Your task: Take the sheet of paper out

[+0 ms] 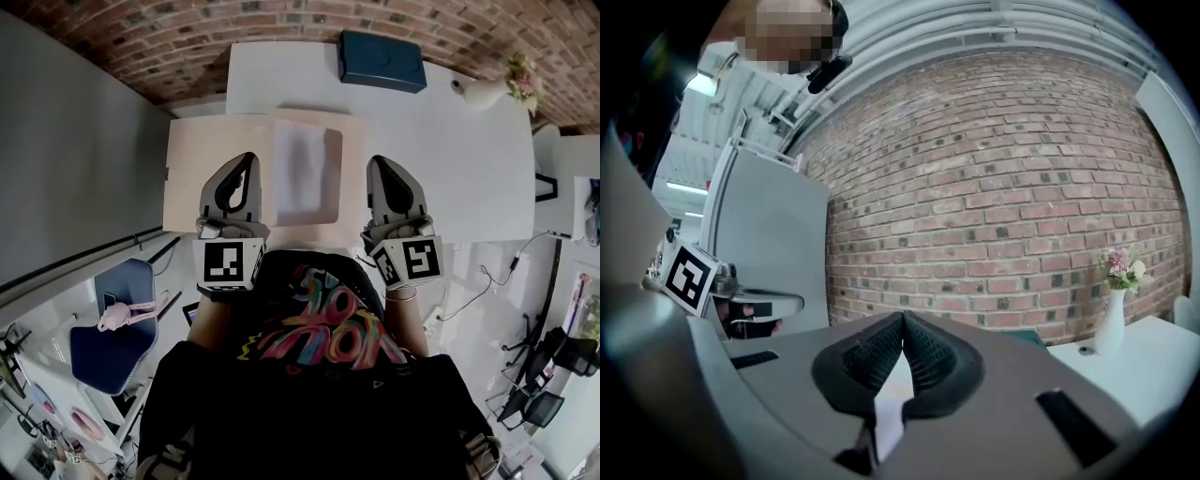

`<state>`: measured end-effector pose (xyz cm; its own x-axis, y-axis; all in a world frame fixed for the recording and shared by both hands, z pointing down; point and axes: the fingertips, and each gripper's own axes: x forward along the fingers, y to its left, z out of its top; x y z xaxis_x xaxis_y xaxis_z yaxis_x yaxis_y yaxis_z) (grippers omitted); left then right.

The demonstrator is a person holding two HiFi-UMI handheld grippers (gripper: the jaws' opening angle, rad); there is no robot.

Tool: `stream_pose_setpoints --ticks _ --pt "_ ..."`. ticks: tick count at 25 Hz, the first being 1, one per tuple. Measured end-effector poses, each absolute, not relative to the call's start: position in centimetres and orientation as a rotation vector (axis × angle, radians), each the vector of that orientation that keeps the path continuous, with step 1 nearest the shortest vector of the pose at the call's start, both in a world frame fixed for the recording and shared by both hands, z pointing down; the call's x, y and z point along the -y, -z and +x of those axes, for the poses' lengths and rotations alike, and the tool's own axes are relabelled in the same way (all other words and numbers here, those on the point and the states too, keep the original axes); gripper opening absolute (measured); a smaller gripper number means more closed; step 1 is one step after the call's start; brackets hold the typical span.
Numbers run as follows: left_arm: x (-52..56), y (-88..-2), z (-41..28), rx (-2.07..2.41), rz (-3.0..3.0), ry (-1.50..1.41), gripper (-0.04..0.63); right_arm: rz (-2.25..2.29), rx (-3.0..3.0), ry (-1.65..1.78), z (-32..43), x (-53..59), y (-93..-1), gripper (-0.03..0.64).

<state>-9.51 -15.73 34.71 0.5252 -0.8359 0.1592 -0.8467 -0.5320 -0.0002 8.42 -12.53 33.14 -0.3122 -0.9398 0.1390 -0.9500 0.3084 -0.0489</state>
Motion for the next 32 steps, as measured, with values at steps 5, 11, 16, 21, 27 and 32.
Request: stream_pose_setpoints --ticks 5,11,16,21,27,32 --pt "15.4 -35.0 -9.7 1.481 2.658 -0.212 0.025 1.773 2.469 -0.194 8.4 11.8 -33.5 0.018" --pt "15.4 -35.3 -9.6 1.459 2.668 -0.215 0.029 1.743 2.476 -0.195 8.0 11.9 -33.9 0.018" --pt "15.5 -36.6 -8.7 1.364 2.649 -0.268 0.154 1.726 2.481 -0.207 8.0 12.1 -34.0 0.018" --pt "15.8 -38.1 -8.2 1.293 2.602 -0.268 0.179 1.713 2.481 -0.227 8.3 12.2 -34.5 0.018" --pt "16.6 -40.4 -7.7 1.206 2.529 -0.250 0.181 1.691 2.472 -0.235 8.5 12.4 -35.3 0.018" --pt "17.2 -42.4 -7.1 1.146 2.493 -0.269 0.182 1.694 2.461 -0.281 8.7 12.6 -36.3 0.018"
